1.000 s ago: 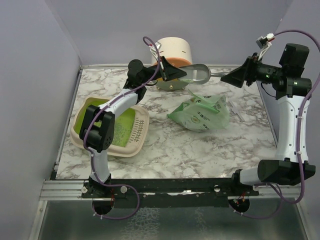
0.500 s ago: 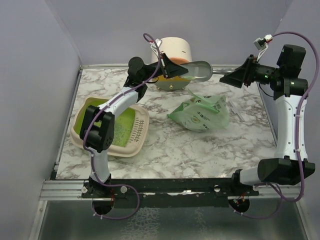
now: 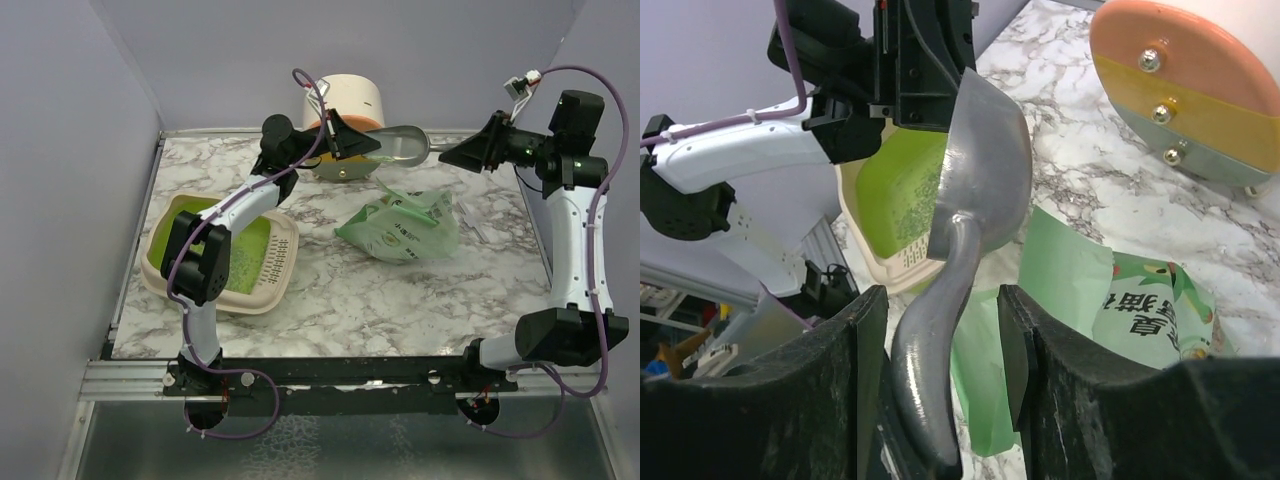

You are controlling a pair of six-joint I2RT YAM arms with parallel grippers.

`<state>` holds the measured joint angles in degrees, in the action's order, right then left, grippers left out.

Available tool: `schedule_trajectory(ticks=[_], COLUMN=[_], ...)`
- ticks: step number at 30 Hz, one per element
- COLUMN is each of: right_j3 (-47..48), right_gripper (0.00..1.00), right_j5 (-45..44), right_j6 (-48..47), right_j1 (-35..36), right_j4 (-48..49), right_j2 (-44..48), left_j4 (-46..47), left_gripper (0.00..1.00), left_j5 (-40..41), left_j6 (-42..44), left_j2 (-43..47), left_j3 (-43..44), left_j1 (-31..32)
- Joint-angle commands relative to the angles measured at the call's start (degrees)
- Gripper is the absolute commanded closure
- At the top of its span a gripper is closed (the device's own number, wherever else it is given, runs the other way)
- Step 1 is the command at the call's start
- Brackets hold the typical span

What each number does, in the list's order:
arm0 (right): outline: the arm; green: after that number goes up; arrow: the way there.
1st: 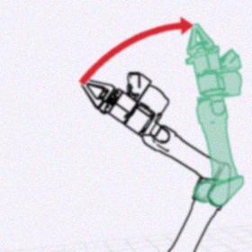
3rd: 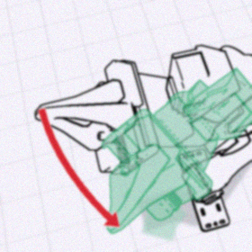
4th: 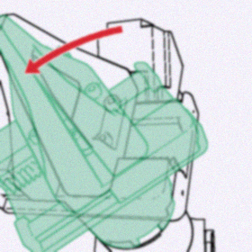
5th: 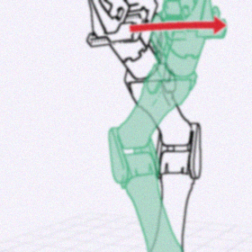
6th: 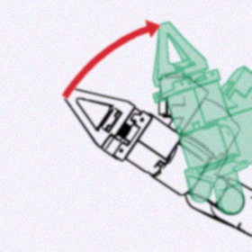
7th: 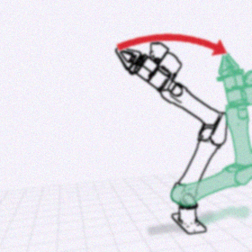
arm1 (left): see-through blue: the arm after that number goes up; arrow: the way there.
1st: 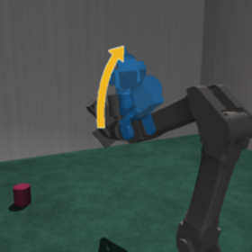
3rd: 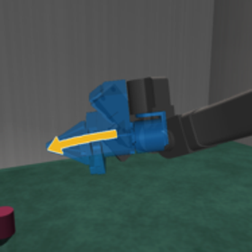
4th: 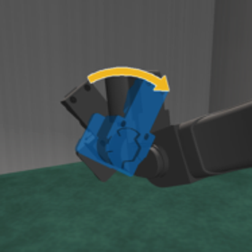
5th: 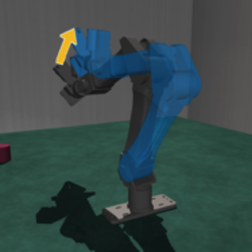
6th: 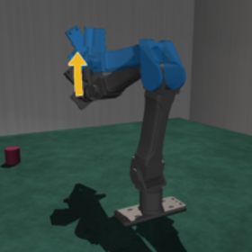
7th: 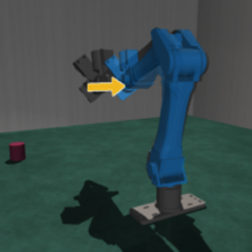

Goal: Fill the litter box with clean litter
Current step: Adjust the spatula.

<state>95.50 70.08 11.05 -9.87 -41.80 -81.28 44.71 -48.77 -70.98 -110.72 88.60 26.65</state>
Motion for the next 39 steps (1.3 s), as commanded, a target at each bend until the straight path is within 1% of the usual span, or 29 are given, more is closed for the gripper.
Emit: schedule_trajectory(ticks=[1, 12, 14, 21, 24, 29, 32, 33, 35, 36, 38, 39], right_j3=[-2.2, -3.5, -3.5, -4.7, -5.4, -5.6, -5.4, -5.2, -4.1, -3.4, -1.6, -0.4], right_gripper=[0.52, 0.51, 0.53, 0.73, 0.78, 0.99, 0.99, 0.99, 0.99, 0.99, 0.99, 0.99], right_j5=[1.5, -0.1, -0.6, -1.0, -1.8, -1.9, -2.1, -2.3, -3.4, -4.5, -6.4, -7.3], right_j6=[1.7, 4.3, 4.6, 5.1, 5.2, 4.9, 4.5, 4.2, 3.4, 2.9, 1.4, 0.6], right_j1=[-0.4, -0.4, -0.4, -0.4, -0.4, -0.4, -0.4, -0.4, -0.4, -0.4, -0.4, -0.4], right_j4=[3.7, 8.6, 9.1, 10.0, 10.3, 9.7, 9.0, 8.7, 7.1, 6.2, 3.7, 2.7], right_j2=[0.7, 1.9, 2.2, 2.8, 3.4, 3.3, 3.3, 3.3, 3.2, 3.2, 3.1, 3.2], left_j4=[1.6, 1.4, 1.4, 1.4, 1.4, 1.4, 1.4, 1.3, 1.4, 1.4, 0.8, 0.4], left_gripper=[1.00, 1.00, 1.00, 1.00, 1.00, 1.00, 1.00, 0.98, 0.66, 0.57, 0.45, 0.36], left_j5=[2.4, 3.5, 3.7, 5.1, 5.4, 6.1, 5.9, 5.4, 4.5, 4.2, 2.9, 2.6], left_j6=[0.7, 1.6, 1.9, 2.8, 2.8, 2.9, 3.4, 4.1, 6.0, 7.1, 10.0, 10.8], left_j2=[0.1, 0.4, 0.6, 1.9, 2.1, 2.3, 2.6, 2.6, 3.1, 3.7, 4.5, 5.0], left_j3=[2.2, 1.2, 0.5, -1.2, -1.6, -2.3, -2.6, -2.4, -2.2, -2.3, -2.4, -2.7], left_j1=[0.6, 1.8, 1.9, 2.0, 2.0, 2.3, 2.4, 2.4, 2.4, 2.3, 1.9, 1.6])
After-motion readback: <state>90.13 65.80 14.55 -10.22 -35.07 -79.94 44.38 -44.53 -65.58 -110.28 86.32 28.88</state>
